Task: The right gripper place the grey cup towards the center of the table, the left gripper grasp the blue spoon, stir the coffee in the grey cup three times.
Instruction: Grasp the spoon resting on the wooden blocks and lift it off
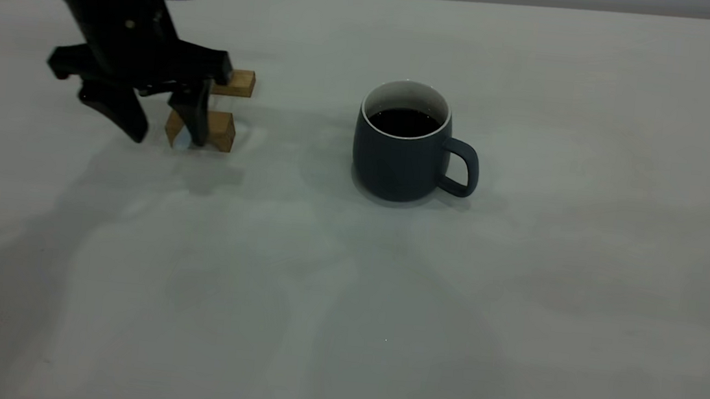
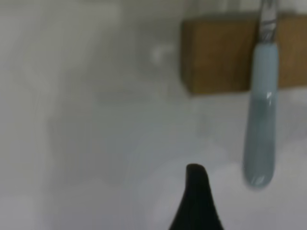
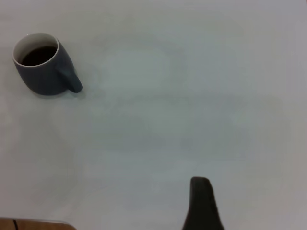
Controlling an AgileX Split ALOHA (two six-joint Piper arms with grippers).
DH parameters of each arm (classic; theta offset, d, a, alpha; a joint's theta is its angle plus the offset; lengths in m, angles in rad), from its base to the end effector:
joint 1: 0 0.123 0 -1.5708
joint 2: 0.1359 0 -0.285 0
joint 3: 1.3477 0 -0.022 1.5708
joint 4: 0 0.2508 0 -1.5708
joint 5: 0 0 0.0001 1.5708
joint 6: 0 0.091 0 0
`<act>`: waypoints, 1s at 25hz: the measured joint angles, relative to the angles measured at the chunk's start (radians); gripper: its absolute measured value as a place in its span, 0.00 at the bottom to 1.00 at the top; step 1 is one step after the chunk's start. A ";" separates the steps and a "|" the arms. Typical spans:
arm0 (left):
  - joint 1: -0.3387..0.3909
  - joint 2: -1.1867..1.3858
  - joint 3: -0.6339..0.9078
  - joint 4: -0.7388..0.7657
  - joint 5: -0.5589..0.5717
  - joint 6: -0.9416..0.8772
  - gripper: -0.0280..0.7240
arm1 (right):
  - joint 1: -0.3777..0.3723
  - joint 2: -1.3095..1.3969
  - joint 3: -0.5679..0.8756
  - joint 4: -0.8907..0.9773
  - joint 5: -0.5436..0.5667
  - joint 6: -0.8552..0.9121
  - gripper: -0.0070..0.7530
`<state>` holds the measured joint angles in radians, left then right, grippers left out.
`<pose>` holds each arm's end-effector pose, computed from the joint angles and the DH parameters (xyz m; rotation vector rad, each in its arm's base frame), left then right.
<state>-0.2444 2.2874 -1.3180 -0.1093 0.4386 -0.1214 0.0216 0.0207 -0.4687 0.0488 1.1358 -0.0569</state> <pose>0.4002 -0.1042 0.0428 0.0433 2.9026 -0.1503 -0.0021 0.0040 0.2629 -0.0882 2.1688 0.0396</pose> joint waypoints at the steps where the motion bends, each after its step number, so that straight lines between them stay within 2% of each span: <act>1: -0.005 0.011 -0.014 0.000 -0.001 0.000 0.89 | 0.000 0.000 0.000 0.000 0.000 0.000 0.78; 5: -0.015 0.044 -0.031 -0.002 -0.023 0.002 0.84 | 0.000 0.000 0.000 0.000 0.000 0.000 0.78; 8: -0.015 0.057 -0.035 -0.012 -0.037 0.002 0.75 | 0.000 0.000 0.000 0.000 0.000 0.000 0.78; 11: -0.015 0.059 -0.035 -0.014 -0.039 0.001 0.59 | 0.000 0.000 0.000 0.000 0.000 0.000 0.78; 15: -0.015 0.059 -0.035 -0.014 -0.035 -0.008 0.28 | 0.000 0.000 0.000 0.000 0.000 0.000 0.78; 16: -0.015 0.059 -0.035 -0.014 -0.031 -0.014 0.26 | 0.000 0.000 0.000 0.000 0.000 0.000 0.78; 20: -0.015 0.056 -0.065 -0.014 0.034 -0.070 0.26 | 0.000 0.000 0.000 0.000 0.000 0.000 0.78; 25: -0.014 -0.032 -0.181 -0.068 0.248 -0.185 0.26 | 0.000 0.000 0.000 0.000 0.000 0.000 0.78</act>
<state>-0.2580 2.2556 -1.4995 -0.1776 0.6871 -0.3062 0.0216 0.0207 -0.4687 0.0488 1.1358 -0.0569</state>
